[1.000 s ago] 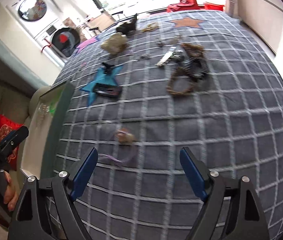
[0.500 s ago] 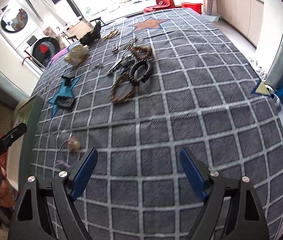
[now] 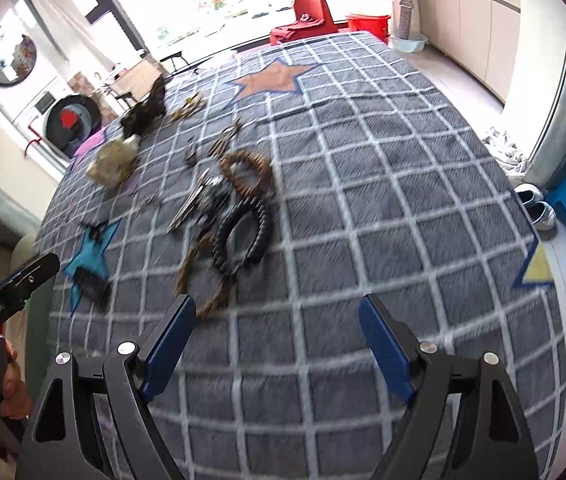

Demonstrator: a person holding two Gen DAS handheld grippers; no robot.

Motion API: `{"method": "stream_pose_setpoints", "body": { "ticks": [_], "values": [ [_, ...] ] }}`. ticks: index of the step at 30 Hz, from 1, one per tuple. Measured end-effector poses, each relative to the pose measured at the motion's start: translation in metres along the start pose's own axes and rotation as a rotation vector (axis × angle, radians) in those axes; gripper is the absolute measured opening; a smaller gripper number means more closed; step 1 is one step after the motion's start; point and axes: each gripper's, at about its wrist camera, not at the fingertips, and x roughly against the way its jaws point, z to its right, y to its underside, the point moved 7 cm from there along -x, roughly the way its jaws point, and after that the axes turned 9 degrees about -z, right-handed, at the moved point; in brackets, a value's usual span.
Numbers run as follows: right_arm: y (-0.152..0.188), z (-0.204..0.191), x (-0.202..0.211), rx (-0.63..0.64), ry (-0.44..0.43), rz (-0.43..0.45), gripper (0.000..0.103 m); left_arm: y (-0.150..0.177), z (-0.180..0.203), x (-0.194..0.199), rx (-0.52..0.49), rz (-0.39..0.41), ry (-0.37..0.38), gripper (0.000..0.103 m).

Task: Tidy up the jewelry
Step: 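Move both grippers back over the blanket toward the black hair accessories, then grasp the black hair clip with the left gripper while the right gripper grasps the black coiled hair tie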

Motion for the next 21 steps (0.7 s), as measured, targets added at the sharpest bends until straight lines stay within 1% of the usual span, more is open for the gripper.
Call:
{"method": "stream_pose_setpoints", "body": {
  "ticks": [4,5,6,11,12,13,16,17,18,19,21],
  "values": [
    [-0.014,0.003,-0.013,0.011,0.031,-0.009,0.073,-0.017,0.003,-0.023,-0.028,-0.012,-0.020,0.103],
    [-0.016,0.003,-0.016,0.018,0.037,-0.014,0.069,-0.020,0.004,-0.027,-0.034,-0.013,-0.024,0.103],
    [-0.018,0.002,-0.020,0.028,0.045,-0.019,0.067,-0.023,0.004,-0.031,-0.038,-0.013,-0.028,0.103],
    [-0.028,-0.010,-0.031,0.119,0.144,-0.003,0.060,-0.032,0.008,-0.048,-0.044,-0.027,-0.025,0.103],
    [-0.029,-0.012,-0.032,0.130,0.157,-0.003,0.059,-0.033,0.009,-0.051,-0.046,-0.030,-0.023,0.101],
    [-0.029,-0.015,-0.033,0.146,0.172,-0.002,0.058,-0.033,0.011,-0.054,-0.050,-0.036,-0.023,0.090],
    [-0.029,-0.024,-0.037,0.198,0.215,0.001,0.055,-0.032,0.015,-0.064,-0.059,-0.066,-0.025,0.082],
    [-0.029,-0.027,-0.037,0.212,0.220,0.004,0.053,-0.031,0.016,-0.066,-0.059,-0.068,-0.029,0.074],
    [-0.028,-0.030,-0.038,0.223,0.221,0.004,0.050,-0.030,0.016,-0.068,-0.060,-0.073,-0.032,0.072],
    [-0.028,-0.031,-0.038,0.228,0.224,0.002,0.049,-0.030,0.016,-0.068,-0.055,-0.069,-0.019,0.070],
    [-0.029,-0.034,-0.038,0.234,0.220,-0.002,0.045,-0.030,0.016,-0.068,-0.051,-0.072,-0.009,0.061]
  ]
}}
